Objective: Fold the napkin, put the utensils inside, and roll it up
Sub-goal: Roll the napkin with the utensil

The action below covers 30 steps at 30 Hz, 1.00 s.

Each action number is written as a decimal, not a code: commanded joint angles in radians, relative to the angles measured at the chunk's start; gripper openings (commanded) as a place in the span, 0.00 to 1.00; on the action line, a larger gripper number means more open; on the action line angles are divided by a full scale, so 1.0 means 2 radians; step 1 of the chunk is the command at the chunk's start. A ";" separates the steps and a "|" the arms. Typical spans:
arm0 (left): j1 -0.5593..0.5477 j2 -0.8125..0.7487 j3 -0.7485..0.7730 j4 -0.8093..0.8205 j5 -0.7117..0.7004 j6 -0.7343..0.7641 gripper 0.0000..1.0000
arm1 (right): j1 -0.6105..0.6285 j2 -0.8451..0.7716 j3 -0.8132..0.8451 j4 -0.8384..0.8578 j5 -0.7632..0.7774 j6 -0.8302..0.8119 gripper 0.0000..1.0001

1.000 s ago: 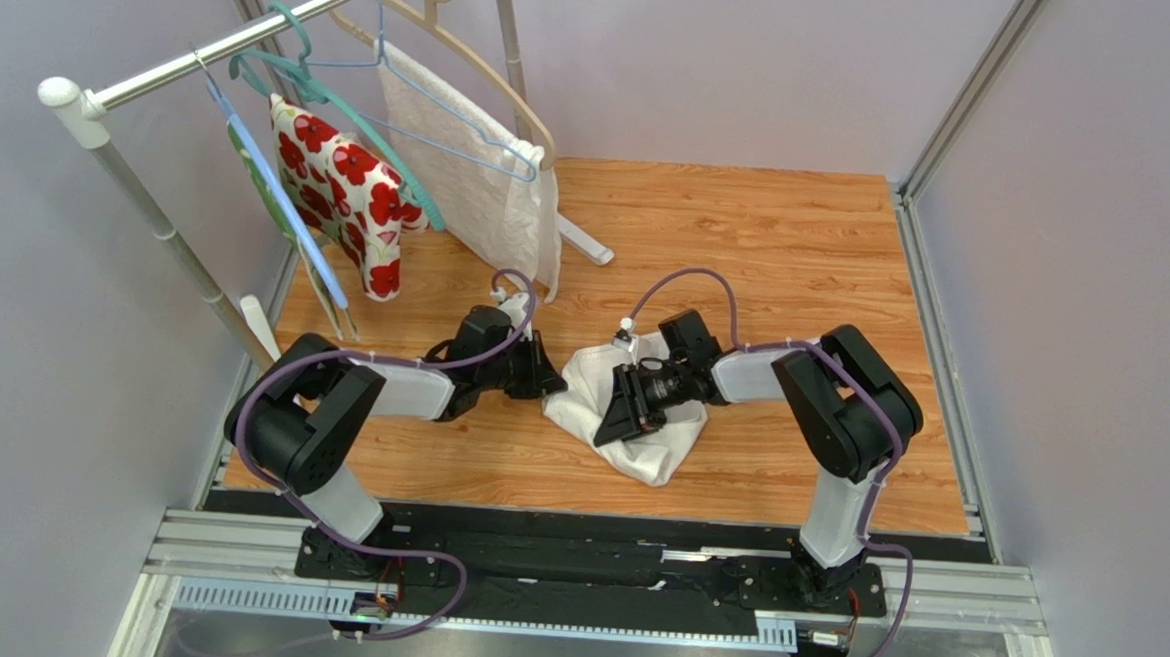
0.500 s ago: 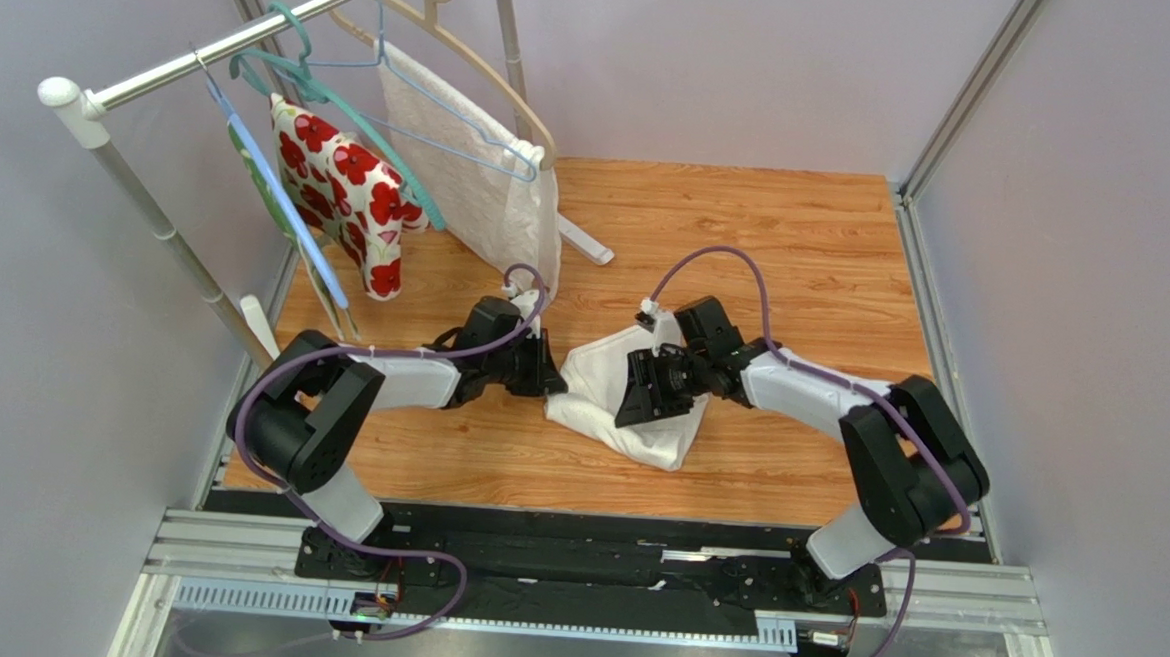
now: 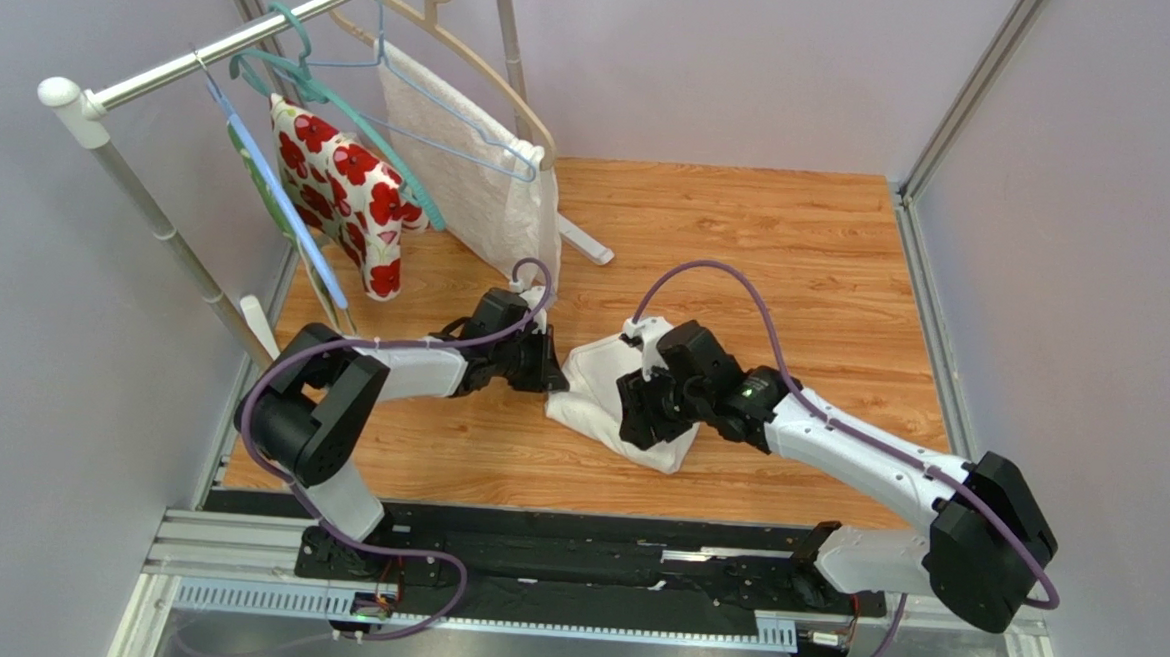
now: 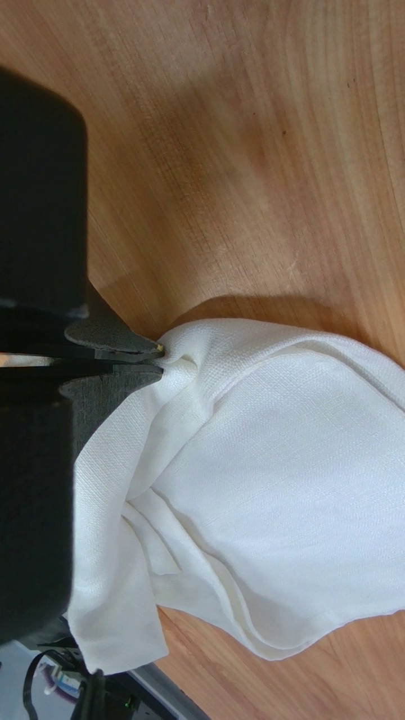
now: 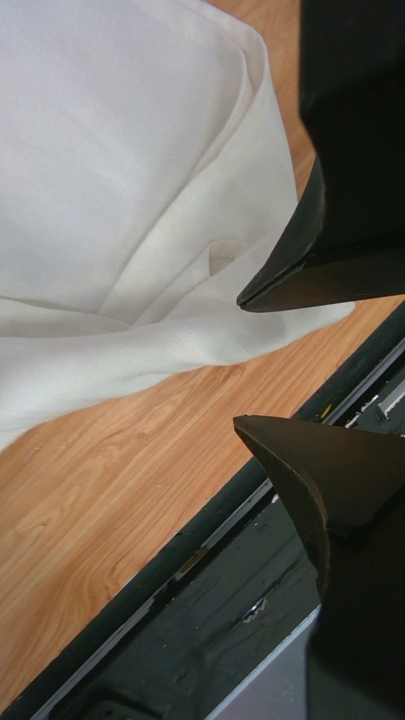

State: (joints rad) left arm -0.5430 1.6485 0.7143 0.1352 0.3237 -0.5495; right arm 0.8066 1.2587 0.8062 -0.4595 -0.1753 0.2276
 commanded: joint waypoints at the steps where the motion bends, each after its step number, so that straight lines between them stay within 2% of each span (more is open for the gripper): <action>1: -0.002 0.018 0.019 -0.042 -0.017 0.025 0.00 | 0.027 0.000 -0.009 -0.016 0.059 0.014 0.53; 5: -0.001 0.023 0.029 -0.053 -0.018 0.030 0.00 | 0.041 0.006 -0.008 -0.021 0.063 0.012 0.53; 16: -0.001 0.033 0.040 -0.065 -0.018 0.040 0.00 | 0.079 0.030 -0.004 -0.051 0.167 0.030 0.53; 25: 0.000 0.035 0.048 -0.078 -0.021 0.044 0.00 | 0.080 0.052 -0.006 -0.070 0.164 0.045 0.52; 28: 0.000 0.036 0.052 -0.087 -0.023 0.045 0.00 | 0.080 0.051 -0.013 -0.070 0.149 0.058 0.45; 30: 0.000 0.036 0.053 -0.088 -0.025 0.045 0.00 | 0.080 0.054 -0.015 -0.072 0.139 0.068 0.34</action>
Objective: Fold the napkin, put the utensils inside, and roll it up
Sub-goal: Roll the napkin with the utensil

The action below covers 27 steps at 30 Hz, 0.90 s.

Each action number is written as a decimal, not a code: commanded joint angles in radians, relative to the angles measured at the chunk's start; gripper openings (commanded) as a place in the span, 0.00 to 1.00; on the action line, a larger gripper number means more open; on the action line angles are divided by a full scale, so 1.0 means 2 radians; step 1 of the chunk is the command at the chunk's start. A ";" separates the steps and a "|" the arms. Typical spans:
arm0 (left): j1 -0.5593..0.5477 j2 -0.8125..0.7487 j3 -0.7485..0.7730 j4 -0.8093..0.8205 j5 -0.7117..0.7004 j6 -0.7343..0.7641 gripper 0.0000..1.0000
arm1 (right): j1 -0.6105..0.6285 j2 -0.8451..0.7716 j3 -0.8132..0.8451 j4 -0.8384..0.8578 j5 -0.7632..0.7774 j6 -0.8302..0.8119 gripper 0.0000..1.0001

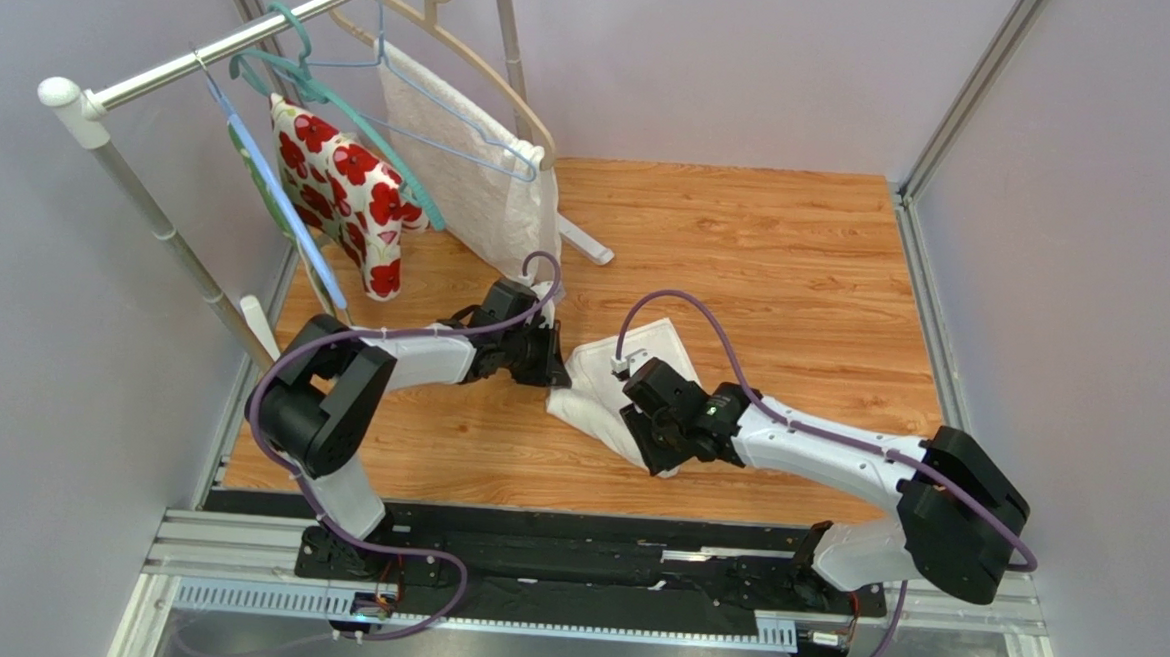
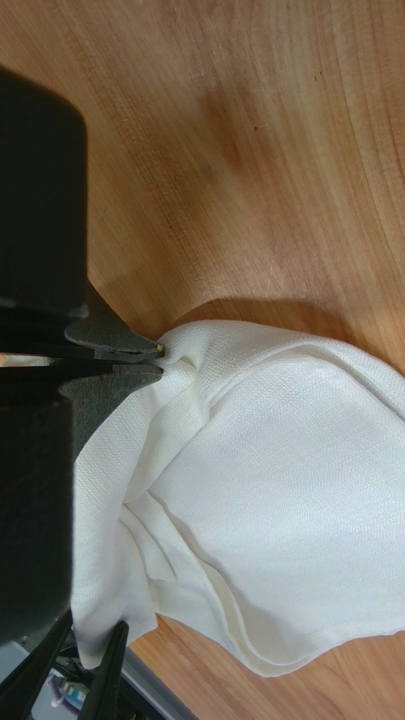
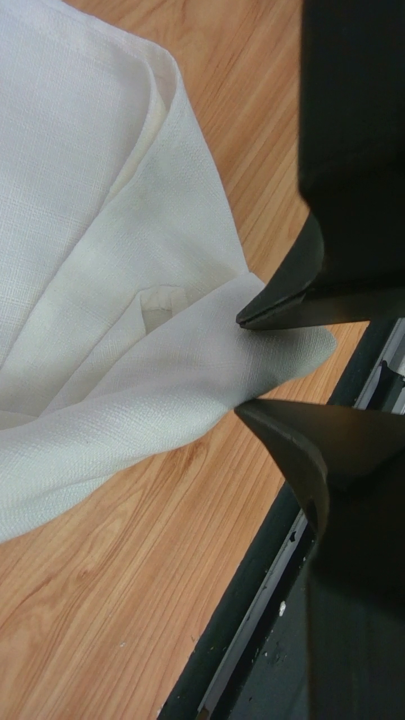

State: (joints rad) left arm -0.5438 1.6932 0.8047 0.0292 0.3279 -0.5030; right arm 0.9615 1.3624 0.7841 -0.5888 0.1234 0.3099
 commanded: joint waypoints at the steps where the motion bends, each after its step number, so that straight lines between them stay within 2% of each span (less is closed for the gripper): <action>1: 0.001 0.013 0.009 -0.038 -0.027 0.024 0.00 | 0.001 0.004 -0.004 -0.009 -0.018 0.031 0.31; 5: 0.003 0.012 0.014 -0.045 -0.032 0.028 0.00 | -0.018 0.024 0.000 -0.011 -0.104 0.036 0.19; 10: 0.006 0.015 0.027 -0.062 -0.037 0.041 0.00 | -0.080 0.028 -0.006 0.005 -0.196 0.039 0.13; 13: 0.007 0.025 0.036 -0.067 -0.033 0.047 0.00 | -0.117 0.029 -0.010 0.015 -0.221 0.041 0.13; 18: 0.007 0.036 0.044 -0.068 -0.027 0.051 0.00 | -0.158 0.067 -0.010 0.021 -0.241 0.038 0.11; 27: 0.007 0.040 0.055 -0.085 -0.047 0.079 0.00 | -0.208 0.116 -0.013 0.024 -0.215 0.055 0.09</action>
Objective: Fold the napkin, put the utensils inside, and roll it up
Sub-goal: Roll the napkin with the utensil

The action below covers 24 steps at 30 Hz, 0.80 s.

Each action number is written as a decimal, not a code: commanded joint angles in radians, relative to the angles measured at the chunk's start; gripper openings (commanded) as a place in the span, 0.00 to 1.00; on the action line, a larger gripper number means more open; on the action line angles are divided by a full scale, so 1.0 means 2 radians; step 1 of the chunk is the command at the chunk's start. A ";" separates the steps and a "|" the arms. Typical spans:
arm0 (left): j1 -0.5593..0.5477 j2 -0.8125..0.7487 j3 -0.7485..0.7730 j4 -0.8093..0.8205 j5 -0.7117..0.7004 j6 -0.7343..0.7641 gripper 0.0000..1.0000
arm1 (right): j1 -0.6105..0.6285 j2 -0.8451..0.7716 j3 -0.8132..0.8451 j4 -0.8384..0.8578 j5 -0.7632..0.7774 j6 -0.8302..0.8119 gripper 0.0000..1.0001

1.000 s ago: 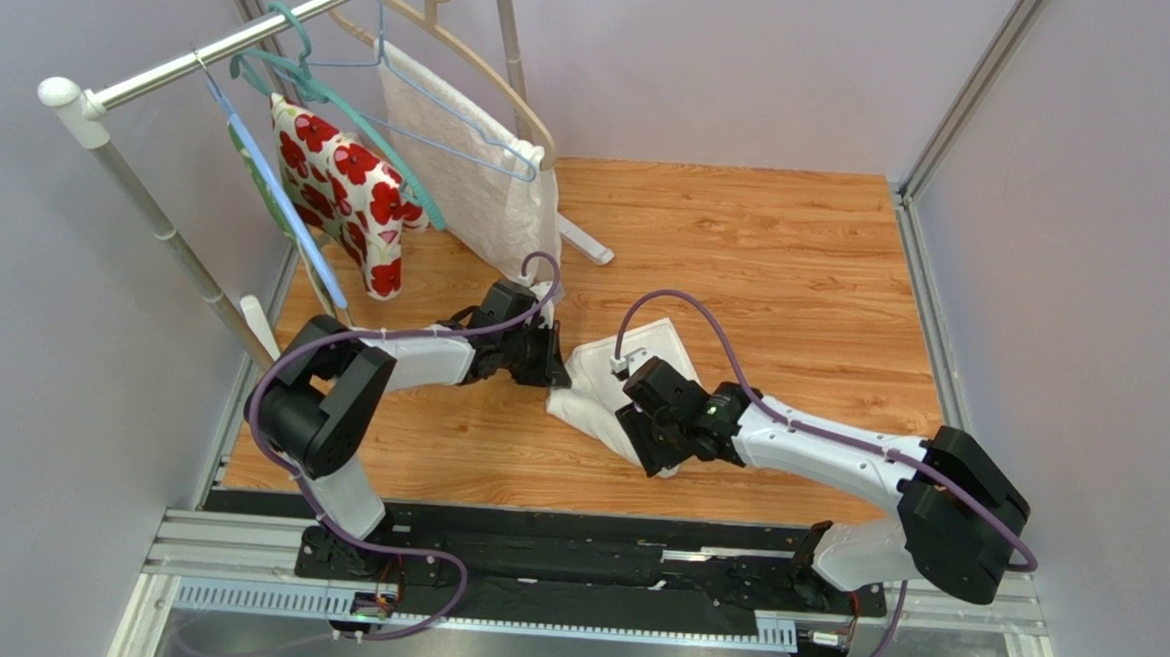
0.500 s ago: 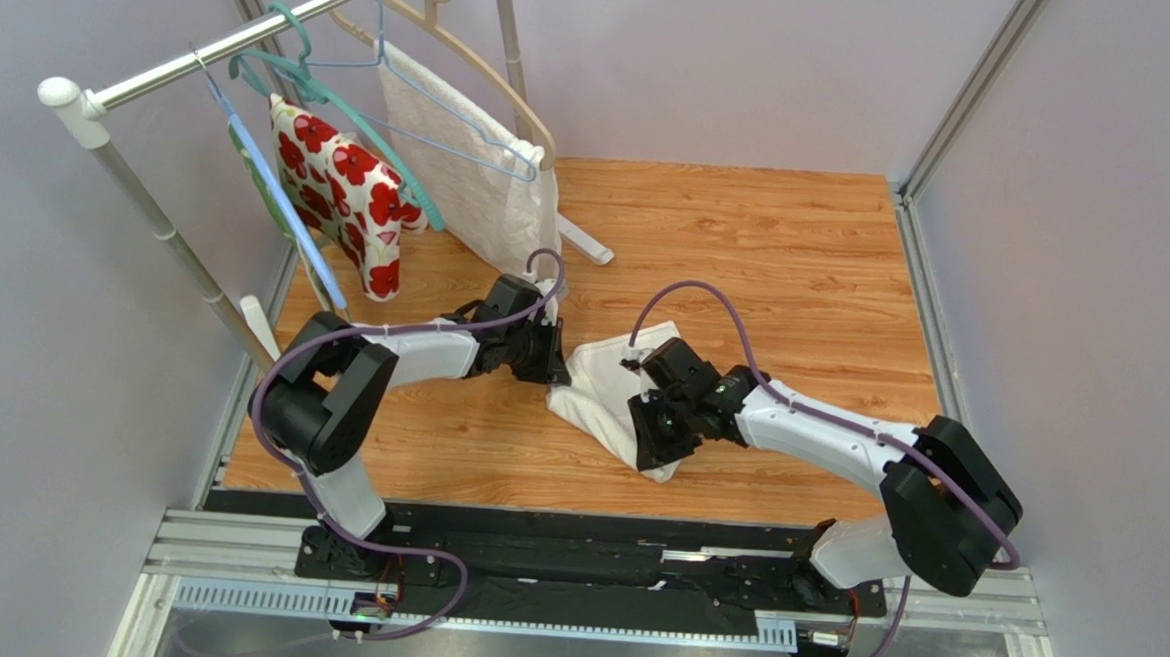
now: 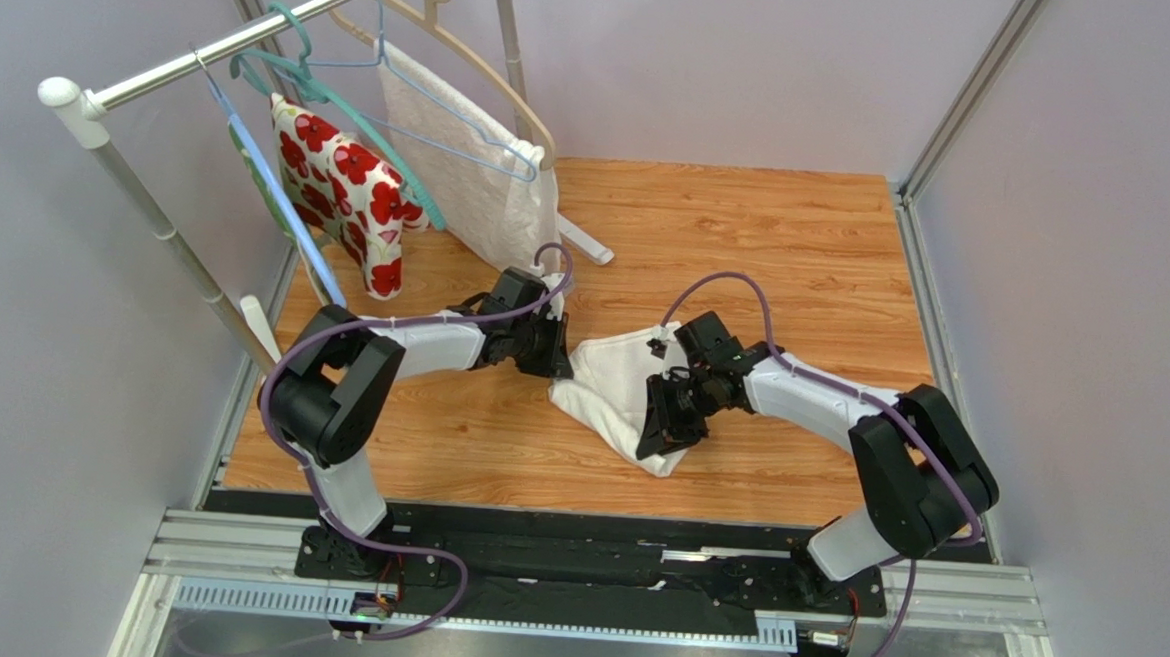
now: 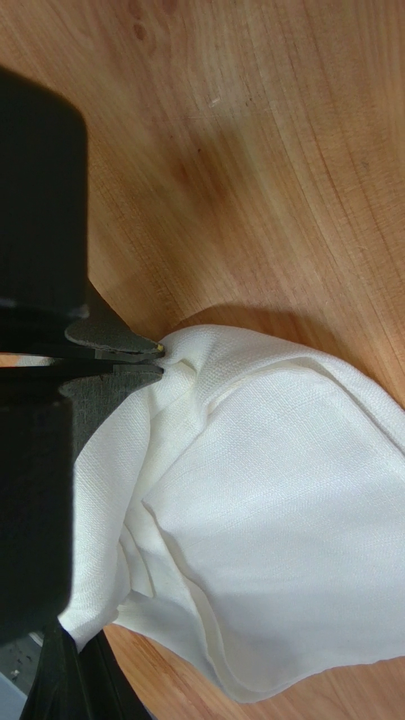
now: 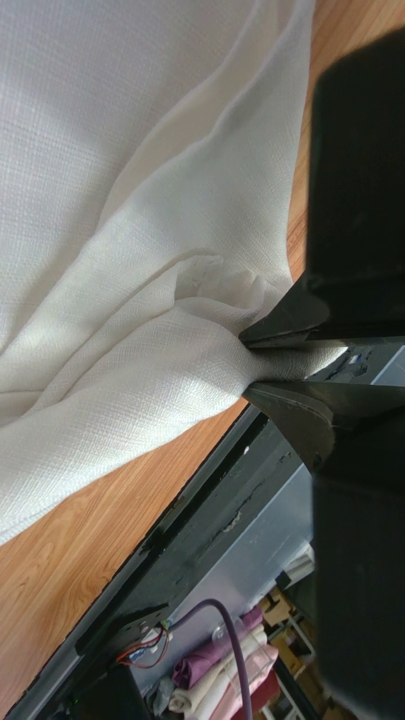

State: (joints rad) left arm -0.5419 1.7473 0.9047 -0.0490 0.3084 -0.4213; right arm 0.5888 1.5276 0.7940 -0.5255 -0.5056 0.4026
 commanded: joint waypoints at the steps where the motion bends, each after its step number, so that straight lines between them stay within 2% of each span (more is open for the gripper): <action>1: 0.006 0.012 0.004 -0.045 -0.036 0.040 0.00 | -0.026 0.035 -0.017 -0.008 0.104 0.010 0.08; 13: 0.006 -0.003 0.009 -0.044 -0.040 0.029 0.00 | -0.041 0.082 -0.022 -0.024 0.199 0.013 0.07; 19: 0.006 0.003 0.025 -0.046 -0.035 0.025 0.00 | -0.042 0.086 -0.008 -0.026 0.214 0.019 0.08; 21: 0.006 0.012 0.027 -0.045 -0.030 0.023 0.00 | -0.042 0.083 -0.003 -0.026 0.210 0.017 0.10; 24: 0.006 0.021 0.030 -0.049 -0.028 0.025 0.00 | -0.041 0.056 0.004 -0.018 0.178 0.007 0.21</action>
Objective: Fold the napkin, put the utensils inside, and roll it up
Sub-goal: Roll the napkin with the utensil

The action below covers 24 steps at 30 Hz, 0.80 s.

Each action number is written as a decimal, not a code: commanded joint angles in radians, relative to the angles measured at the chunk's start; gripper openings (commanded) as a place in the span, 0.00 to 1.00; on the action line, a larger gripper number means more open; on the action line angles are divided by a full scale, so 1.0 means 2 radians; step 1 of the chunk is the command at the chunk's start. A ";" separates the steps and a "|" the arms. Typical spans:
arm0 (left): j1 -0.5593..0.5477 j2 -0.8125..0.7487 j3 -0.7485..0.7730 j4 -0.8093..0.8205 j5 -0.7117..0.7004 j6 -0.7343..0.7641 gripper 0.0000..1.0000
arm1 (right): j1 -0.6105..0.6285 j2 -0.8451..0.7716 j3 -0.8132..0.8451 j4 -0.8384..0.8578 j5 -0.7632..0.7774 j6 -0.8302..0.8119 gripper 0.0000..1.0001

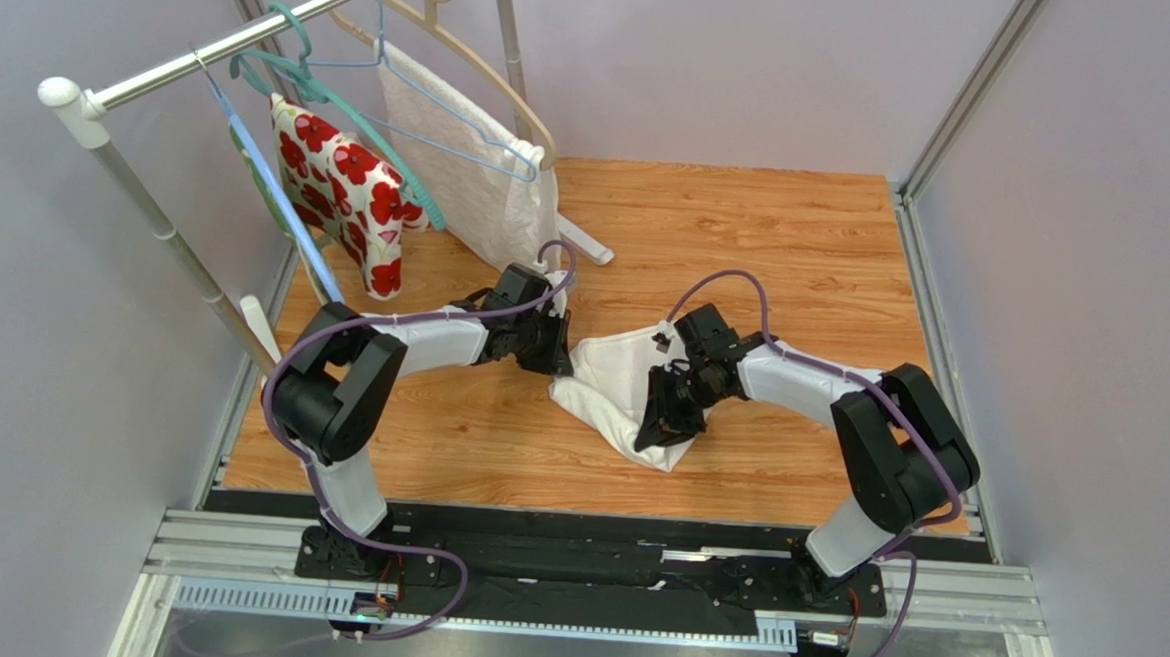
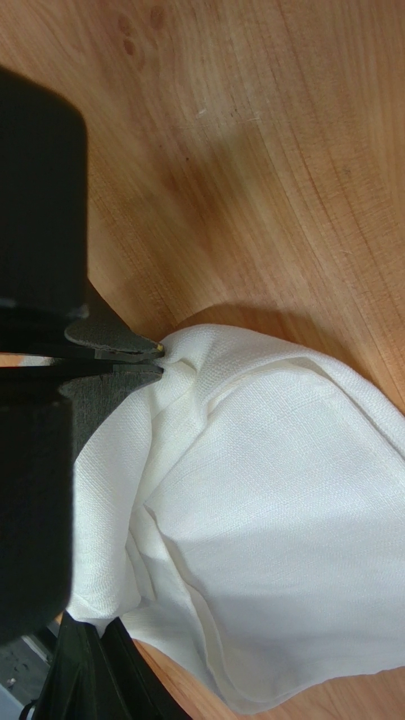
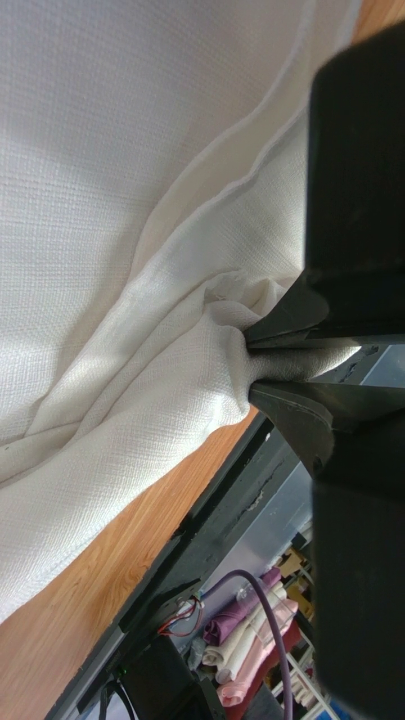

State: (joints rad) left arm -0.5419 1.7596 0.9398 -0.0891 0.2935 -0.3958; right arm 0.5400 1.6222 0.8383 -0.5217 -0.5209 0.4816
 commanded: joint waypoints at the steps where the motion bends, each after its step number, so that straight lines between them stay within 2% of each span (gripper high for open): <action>1: 0.006 0.016 0.015 -0.031 -0.023 0.013 0.00 | -0.015 -0.003 -0.015 -0.018 0.166 -0.044 0.30; 4: 0.006 0.022 0.023 -0.038 -0.023 0.015 0.00 | 0.002 -0.049 0.012 -0.025 0.148 -0.068 0.44; 5: 0.006 0.024 0.024 -0.038 -0.022 0.015 0.00 | 0.009 -0.057 0.021 -0.029 0.148 -0.073 0.46; 9: 0.006 0.031 0.032 -0.043 -0.020 0.013 0.00 | 0.049 -0.088 0.071 -0.048 0.165 -0.090 0.48; 13: 0.006 0.033 0.036 -0.049 -0.019 0.012 0.00 | 0.100 -0.109 0.088 -0.024 0.213 -0.103 0.48; 20: 0.006 0.034 0.039 -0.058 -0.021 0.009 0.00 | 0.147 -0.066 0.087 0.015 0.232 -0.105 0.40; 24: 0.006 0.035 0.041 -0.059 -0.019 0.008 0.00 | 0.151 -0.041 0.087 0.026 0.250 -0.110 0.27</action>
State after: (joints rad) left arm -0.5365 1.8023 1.0073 -0.1482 0.2943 -0.3954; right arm 0.8360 1.4979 0.9962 -0.5278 -0.0917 0.2825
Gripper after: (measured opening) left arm 0.014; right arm 0.319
